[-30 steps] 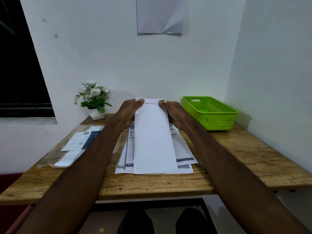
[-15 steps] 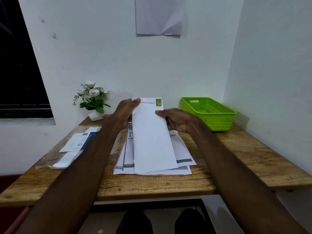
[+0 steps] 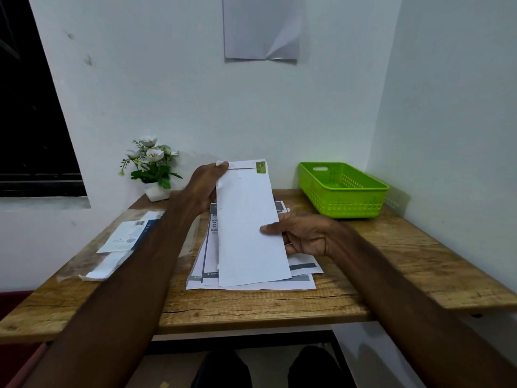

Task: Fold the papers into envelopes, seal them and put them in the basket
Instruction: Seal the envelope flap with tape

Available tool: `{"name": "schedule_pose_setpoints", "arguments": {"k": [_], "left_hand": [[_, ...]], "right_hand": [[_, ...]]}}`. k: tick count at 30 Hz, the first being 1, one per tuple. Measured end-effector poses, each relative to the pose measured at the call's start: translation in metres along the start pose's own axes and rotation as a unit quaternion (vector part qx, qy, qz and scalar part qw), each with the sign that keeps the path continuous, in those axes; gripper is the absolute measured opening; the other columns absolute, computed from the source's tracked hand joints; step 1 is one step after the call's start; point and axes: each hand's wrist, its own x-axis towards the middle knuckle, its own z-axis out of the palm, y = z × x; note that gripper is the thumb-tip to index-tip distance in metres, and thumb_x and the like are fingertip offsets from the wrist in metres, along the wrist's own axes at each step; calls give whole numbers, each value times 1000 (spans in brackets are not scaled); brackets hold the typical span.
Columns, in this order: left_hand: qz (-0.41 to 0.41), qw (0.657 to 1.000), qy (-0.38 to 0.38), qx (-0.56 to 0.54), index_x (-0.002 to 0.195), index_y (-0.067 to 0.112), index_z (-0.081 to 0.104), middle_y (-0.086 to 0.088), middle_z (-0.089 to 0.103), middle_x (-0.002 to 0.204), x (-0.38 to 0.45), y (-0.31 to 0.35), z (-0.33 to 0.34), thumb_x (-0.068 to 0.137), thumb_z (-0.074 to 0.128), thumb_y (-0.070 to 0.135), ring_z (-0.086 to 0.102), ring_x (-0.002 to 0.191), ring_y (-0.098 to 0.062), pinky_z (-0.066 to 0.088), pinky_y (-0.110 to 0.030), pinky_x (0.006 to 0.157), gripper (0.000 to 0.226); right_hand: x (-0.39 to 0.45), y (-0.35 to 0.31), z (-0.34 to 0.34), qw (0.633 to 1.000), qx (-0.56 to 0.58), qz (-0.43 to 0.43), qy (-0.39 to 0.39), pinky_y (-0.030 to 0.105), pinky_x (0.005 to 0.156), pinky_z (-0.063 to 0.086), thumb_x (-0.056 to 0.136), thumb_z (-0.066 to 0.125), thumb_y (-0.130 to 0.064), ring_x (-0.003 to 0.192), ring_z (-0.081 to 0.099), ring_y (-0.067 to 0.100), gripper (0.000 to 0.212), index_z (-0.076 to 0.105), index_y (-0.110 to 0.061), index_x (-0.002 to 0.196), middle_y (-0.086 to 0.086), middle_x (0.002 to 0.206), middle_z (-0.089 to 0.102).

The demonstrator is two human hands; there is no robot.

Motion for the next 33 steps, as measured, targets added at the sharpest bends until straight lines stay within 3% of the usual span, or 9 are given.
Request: {"name": "schedule_pose_setpoints", "arguments": {"k": [4, 9, 12, 16, 19, 22, 26, 29, 33], "left_hand": [[-1, 1000, -9, 5, 107, 10, 65, -16, 65, 106, 0, -1, 1, 102, 60, 24, 63, 90, -27, 50, -36, 77, 16], [-8, 1000, -2, -5, 100, 11, 67, -7, 71, 89, 2, 0, -2, 103, 59, 23, 70, 65, -16, 56, -27, 54, 15], [-15, 999, -25, -25, 105, 10, 68, -8, 74, 94, -1, 0, -1, 103, 57, 22, 74, 71, -18, 59, -31, 56, 16], [-19, 997, -63, -51, 115, 6, 67, -11, 75, 108, -3, 1, 3, 103, 57, 26, 77, 89, -28, 62, -39, 66, 25], [-22, 996, -83, -38, 125, 11, 64, -10, 77, 114, -4, 2, 1, 101, 60, 37, 76, 101, -30, 63, -37, 68, 36], [-21, 998, -65, -7, 125, 12, 65, -9, 78, 112, -3, 0, -2, 100, 61, 40, 76, 100, -29, 65, -40, 71, 37], [-27, 999, -23, 24, 118, 11, 70, -9, 79, 105, 0, -4, -3, 102, 58, 34, 78, 92, -27, 64, -43, 83, 30], [-38, 998, 8, 53, 113, 11, 71, -7, 80, 98, 0, -7, -3, 101, 57, 30, 79, 84, -24, 62, -41, 81, 26], [-45, 996, 25, 70, 112, 11, 72, -5, 81, 92, -1, -6, -3, 100, 57, 27, 77, 71, -19, 60, -30, 65, 25]], "right_hand": [[-4, 1, 4, 1000, 7, -3, 5, 37, 74, 65, 96, 65, -6, 84, 77, 18, 23, 68, -9, 119, 8, 101, 78], [-12, -2, 3, 992, -14, -80, 100, 36, 78, 63, 93, 70, -9, 83, 75, 20, 14, 74, -10, 107, 12, 106, 78], [-25, -14, -4, 979, 16, -130, 154, 34, 64, 62, 89, 73, -3, 72, 76, 24, 13, 76, -4, 101, 16, 94, 78], [-43, -44, -20, 943, -131, -162, 260, 24, 55, 56, 86, 77, -8, 59, 70, 17, 19, 77, 1, 103, 12, 82, 77], [-52, -78, -40, 882, -256, -197, 343, 24, 55, 48, 88, 74, -11, 63, 65, 19, 18, 76, 4, 98, 12, 78, 71], [-55, -118, -62, 758, -423, -207, 451, 32, 70, 46, 88, 66, -16, 93, 68, 33, 23, 73, 6, 93, 24, 97, 70], [-45, -156, -80, 614, -541, -154, 553, 39, 94, 49, 88, 61, -17, 119, 61, 41, 34, 64, -4, 119, 22, 128, 61], [-28, -157, -86, 517, -637, -123, 558, 42, 95, 48, 94, 58, -15, 117, 63, 42, 31, 62, -2, 121, 22, 125, 62], [-12, -137, -91, 443, -744, -79, 495, 38, 91, 48, 102, 52, -30, 108, 67, 37, 34, 66, -4, 117, 18, 118, 67]]}}
